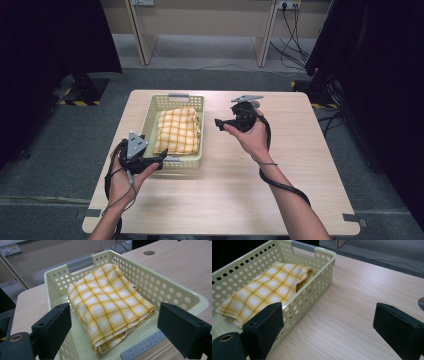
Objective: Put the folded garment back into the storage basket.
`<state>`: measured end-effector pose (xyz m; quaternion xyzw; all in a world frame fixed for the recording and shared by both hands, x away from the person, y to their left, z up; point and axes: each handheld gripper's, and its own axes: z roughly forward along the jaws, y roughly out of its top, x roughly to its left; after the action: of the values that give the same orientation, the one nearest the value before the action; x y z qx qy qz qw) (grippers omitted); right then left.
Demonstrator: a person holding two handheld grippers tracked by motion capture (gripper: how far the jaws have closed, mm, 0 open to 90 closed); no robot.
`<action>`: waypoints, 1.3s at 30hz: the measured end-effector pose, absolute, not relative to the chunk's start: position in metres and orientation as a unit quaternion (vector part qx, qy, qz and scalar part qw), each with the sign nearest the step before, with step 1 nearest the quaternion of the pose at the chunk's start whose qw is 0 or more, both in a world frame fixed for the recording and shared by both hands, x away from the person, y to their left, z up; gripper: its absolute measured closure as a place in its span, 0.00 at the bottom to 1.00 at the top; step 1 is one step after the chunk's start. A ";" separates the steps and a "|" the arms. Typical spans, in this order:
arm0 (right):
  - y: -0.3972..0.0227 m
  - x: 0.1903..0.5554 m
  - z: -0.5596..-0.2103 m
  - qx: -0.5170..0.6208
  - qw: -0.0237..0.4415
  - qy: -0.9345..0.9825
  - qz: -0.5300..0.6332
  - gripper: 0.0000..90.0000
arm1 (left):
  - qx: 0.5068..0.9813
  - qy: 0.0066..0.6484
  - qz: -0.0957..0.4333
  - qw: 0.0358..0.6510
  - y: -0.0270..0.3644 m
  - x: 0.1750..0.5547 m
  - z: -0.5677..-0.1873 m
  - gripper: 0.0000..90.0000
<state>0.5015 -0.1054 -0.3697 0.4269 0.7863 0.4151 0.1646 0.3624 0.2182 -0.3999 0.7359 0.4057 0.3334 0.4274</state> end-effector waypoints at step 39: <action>-0.170 0.471 -0.377 0.446 0.178 0.769 0.422 0.12 | 0.728 0.392 0.343 0.447 0.219 0.345 -0.412 0.13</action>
<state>0.4706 -0.1704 -0.3773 0.4458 0.7691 0.4222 0.1777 0.3447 0.2189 -0.4117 0.7276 0.3917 0.3431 0.4465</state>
